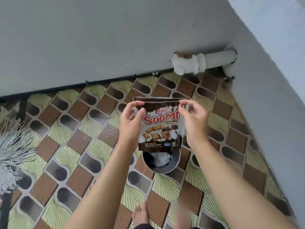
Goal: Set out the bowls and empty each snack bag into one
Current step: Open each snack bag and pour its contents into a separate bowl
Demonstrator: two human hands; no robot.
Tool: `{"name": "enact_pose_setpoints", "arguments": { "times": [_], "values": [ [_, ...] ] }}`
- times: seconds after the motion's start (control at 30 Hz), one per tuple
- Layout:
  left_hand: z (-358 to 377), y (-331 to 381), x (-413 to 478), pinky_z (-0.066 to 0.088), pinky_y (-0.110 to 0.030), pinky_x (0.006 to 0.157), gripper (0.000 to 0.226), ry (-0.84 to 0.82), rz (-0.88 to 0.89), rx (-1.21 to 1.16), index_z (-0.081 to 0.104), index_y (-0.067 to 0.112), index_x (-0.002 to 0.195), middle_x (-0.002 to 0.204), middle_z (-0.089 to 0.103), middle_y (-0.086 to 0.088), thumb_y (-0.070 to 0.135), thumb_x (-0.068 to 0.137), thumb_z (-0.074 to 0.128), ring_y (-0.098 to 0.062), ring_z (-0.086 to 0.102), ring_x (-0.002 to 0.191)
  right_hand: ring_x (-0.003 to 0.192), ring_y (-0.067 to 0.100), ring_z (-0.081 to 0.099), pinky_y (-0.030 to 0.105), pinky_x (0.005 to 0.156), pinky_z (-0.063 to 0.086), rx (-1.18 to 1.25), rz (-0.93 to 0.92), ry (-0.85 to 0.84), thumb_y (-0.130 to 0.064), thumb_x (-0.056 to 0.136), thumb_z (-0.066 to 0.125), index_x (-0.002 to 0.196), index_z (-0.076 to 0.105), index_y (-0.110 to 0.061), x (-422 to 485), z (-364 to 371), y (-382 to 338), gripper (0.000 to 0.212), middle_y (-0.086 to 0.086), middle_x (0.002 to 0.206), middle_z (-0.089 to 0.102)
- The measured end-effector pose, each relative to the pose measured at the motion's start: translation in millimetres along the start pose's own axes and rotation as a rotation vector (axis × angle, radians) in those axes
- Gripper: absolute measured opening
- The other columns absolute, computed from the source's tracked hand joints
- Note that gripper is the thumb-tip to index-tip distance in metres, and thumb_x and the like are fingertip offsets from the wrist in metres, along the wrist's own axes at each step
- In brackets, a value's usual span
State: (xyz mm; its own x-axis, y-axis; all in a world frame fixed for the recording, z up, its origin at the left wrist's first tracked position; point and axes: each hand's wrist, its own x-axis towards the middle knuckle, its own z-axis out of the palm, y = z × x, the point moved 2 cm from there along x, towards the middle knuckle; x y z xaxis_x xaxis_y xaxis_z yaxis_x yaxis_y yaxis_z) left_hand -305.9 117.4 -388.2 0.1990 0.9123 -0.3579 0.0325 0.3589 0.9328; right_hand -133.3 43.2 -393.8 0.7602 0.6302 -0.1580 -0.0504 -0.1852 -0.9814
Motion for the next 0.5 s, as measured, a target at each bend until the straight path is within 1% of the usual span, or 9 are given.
{"name": "enact_pose_setpoints", "arguments": {
  "times": [0.07,0.13,0.2,0.27,0.33,0.4,0.43,0.47,0.5],
  "values": [
    [-3,-41,14,0.064,-0.037,0.07,0.013,0.002,-0.038,-0.001,0.065,0.014,0.113,0.104,0.073,-0.006,0.012,0.102,0.058,-0.024,0.076,0.092,0.107,0.006,0.066,0.014,0.08,0.052,0.01,0.035,-0.01,0.001,0.089,0.066,0.091,0.074,-0.024,4,4,41,0.026,-0.008,0.104,0.074],
    [-4,-79,27,0.064,-0.041,0.073,0.013,-0.005,-0.06,0.01,0.065,0.013,0.114,0.108,0.073,-0.008,0.013,0.102,0.058,-0.027,0.076,0.095,0.102,0.006,0.068,0.014,0.074,0.053,0.012,0.063,-0.02,0.002,0.09,0.065,0.09,0.073,-0.024,7,7,81,0.027,-0.005,0.102,0.073],
    [-4,-110,37,0.065,-0.041,0.072,0.015,-0.009,-0.078,0.012,0.064,0.011,0.116,0.109,0.072,-0.007,0.013,0.103,0.058,-0.026,0.076,0.094,0.102,0.009,0.068,0.018,0.075,0.056,-0.003,0.085,-0.026,0.002,0.089,0.064,0.09,0.073,-0.024,11,9,114,0.028,-0.003,0.103,0.073],
    [-4,-142,47,0.064,-0.037,0.071,0.014,-0.007,-0.089,0.017,0.063,0.009,0.114,0.108,0.071,-0.005,0.011,0.102,0.058,-0.023,0.076,0.092,0.105,0.012,0.067,0.025,0.081,0.058,-0.02,0.104,-0.033,0.002,0.089,0.064,0.089,0.072,-0.024,14,9,146,0.027,-0.002,0.105,0.072],
    [-6,-168,54,0.063,-0.033,0.071,0.008,-0.006,-0.105,0.027,0.065,0.01,0.107,0.108,0.071,-0.005,0.011,0.101,0.059,-0.023,0.074,0.094,0.108,0.014,0.066,0.028,0.084,0.057,-0.044,0.122,-0.055,0.001,0.088,0.065,0.087,0.071,-0.025,15,8,173,0.027,-0.001,0.107,0.072],
    [-6,-186,56,0.059,-0.023,0.066,0.004,-0.023,-0.123,0.067,0.065,0.011,0.098,0.11,0.071,-0.006,0.011,0.1,0.061,-0.021,0.069,0.097,0.108,0.016,0.066,0.028,0.08,0.057,-0.075,0.17,-0.091,-0.001,0.088,0.066,0.089,0.071,-0.026,15,4,189,0.025,0.0,0.107,0.071],
    [-6,-192,55,0.056,-0.02,0.062,0.005,-0.032,-0.139,0.095,0.065,0.01,0.096,0.109,0.07,-0.003,0.012,0.1,0.061,-0.018,0.066,0.097,0.106,0.012,0.065,0.025,0.079,0.055,-0.099,0.196,-0.11,-0.003,0.089,0.066,0.091,0.07,-0.025,13,2,194,0.023,-0.002,0.106,0.069],
    [-6,-194,53,0.053,-0.02,0.06,0.005,-0.038,-0.156,0.125,0.065,0.01,0.097,0.109,0.07,0.003,0.014,0.1,0.062,-0.013,0.064,0.098,0.105,0.005,0.063,0.021,0.081,0.051,-0.127,0.212,-0.124,-0.005,0.09,0.066,0.093,0.07,-0.025,12,0,195,0.021,-0.008,0.105,0.068],
    [-5,-193,49,0.049,-0.019,0.062,0.006,-0.039,-0.171,0.15,0.066,0.01,0.1,0.109,0.069,0.009,0.015,0.099,0.063,-0.007,0.062,0.098,0.105,-0.002,0.059,0.017,0.081,0.047,-0.141,0.224,-0.13,-0.006,0.09,0.067,0.095,0.071,-0.024,9,-3,194,0.019,-0.015,0.105,0.066]
  ]
}}
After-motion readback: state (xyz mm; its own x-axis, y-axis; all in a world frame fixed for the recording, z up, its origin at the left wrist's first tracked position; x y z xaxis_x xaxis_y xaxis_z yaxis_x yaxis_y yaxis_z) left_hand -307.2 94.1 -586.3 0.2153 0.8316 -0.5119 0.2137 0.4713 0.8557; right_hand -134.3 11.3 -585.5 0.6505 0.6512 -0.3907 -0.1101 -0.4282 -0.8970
